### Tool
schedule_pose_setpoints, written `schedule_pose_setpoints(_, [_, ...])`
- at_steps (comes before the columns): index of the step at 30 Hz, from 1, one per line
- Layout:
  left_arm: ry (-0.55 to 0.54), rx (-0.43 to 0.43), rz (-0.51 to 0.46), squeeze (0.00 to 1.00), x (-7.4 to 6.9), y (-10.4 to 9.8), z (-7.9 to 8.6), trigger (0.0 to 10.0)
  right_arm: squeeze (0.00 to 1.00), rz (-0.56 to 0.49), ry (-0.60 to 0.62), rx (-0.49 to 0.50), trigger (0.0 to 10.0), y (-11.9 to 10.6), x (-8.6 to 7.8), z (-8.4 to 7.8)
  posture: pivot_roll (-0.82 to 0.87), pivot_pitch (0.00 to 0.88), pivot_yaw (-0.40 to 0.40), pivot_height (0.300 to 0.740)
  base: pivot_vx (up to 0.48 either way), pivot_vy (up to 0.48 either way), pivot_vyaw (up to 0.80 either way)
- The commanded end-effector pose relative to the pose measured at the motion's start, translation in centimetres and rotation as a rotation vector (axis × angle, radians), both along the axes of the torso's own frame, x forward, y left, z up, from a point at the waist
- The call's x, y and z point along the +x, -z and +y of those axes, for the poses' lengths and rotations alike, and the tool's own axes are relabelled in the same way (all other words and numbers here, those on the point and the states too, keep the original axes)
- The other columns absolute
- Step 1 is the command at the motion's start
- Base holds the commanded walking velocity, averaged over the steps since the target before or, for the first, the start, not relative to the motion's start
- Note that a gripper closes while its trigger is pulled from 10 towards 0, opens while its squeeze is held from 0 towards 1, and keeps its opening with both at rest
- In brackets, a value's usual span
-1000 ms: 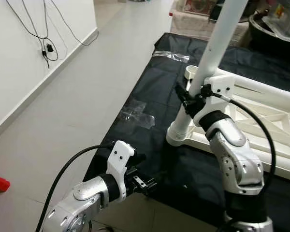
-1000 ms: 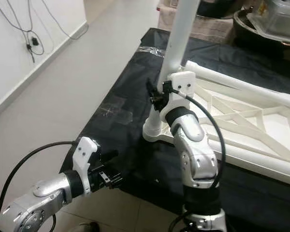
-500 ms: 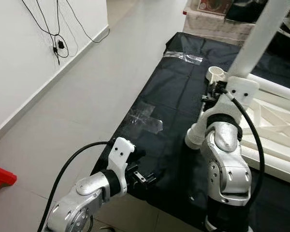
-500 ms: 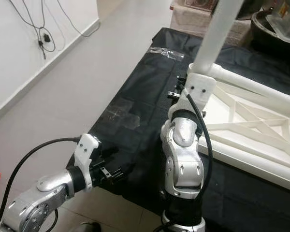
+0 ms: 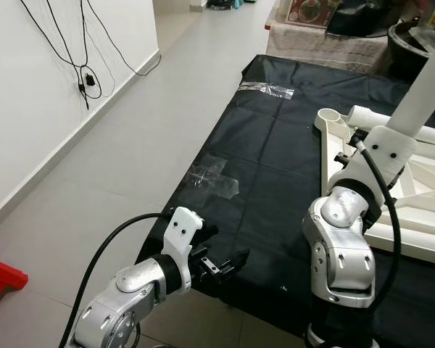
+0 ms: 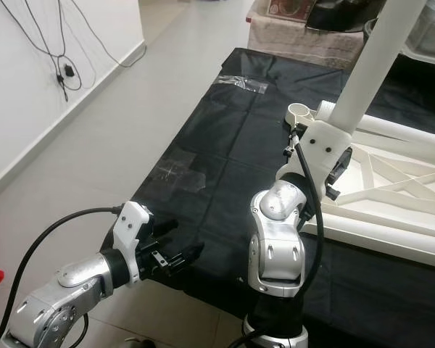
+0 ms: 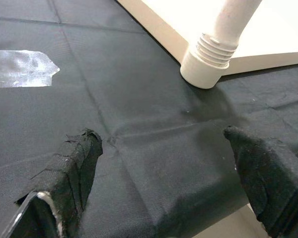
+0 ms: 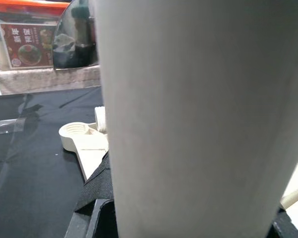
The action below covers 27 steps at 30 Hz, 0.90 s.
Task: Building children table
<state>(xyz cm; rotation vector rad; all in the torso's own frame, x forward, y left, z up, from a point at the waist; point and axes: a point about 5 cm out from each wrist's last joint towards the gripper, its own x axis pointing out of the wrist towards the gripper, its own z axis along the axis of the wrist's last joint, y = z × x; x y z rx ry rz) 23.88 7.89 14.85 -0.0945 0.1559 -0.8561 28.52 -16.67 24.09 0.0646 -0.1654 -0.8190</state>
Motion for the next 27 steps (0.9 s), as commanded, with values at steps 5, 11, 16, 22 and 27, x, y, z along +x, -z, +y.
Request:
schedule_pose_setpoints(5, [0.015, 0.011, 0.010, 0.00, -0.18, 0.58, -0.22, 10.0, 0.00, 0.073, -0.066, 0.267, 10.0, 1.74, -0.14, 4.29, 0.11, 0.101, -0.035, 0.740, 0.000, 0.000, 0.00])
schedule_pose_setpoints(11, [0.022, 0.018, 0.010, 0.00, -0.19, 0.79, -0.08, 10.0, 0.00, 0.066, -0.050, 0.266, 10.0, 1.72, 0.09, 4.01, 0.11, 0.095, -0.032, 0.740, 0.000, 0.000, 0.00])
schedule_pose_setpoints(16, [0.025, 0.019, 0.011, 0.00, -0.21, 0.91, -0.04, 10.0, 0.05, 0.065, -0.051, 0.259, 10.0, 1.79, 0.13, 3.96, 0.11, 0.091, -0.031, 0.740, 0.000, 0.000, 0.00])
schedule_pose_setpoints(22, [0.029, 0.022, 0.009, 0.00, -0.29, 0.99, -0.03, 10.0, 1.00, 0.062, -0.071, 0.255, 10.0, 1.84, 0.17, 4.02, 0.11, 0.088, -0.033, 0.740, 0.000, 0.000, 0.00])
schedule_pose_setpoints(27, [0.030, 0.025, 0.007, 0.00, -0.35, 1.04, 0.00, 10.0, 0.20, 0.048, -0.080, 0.245, 10.0, 1.64, 0.21, 4.09, 0.11, 0.091, -0.034, 0.740, 0.000, 0.000, 0.00])
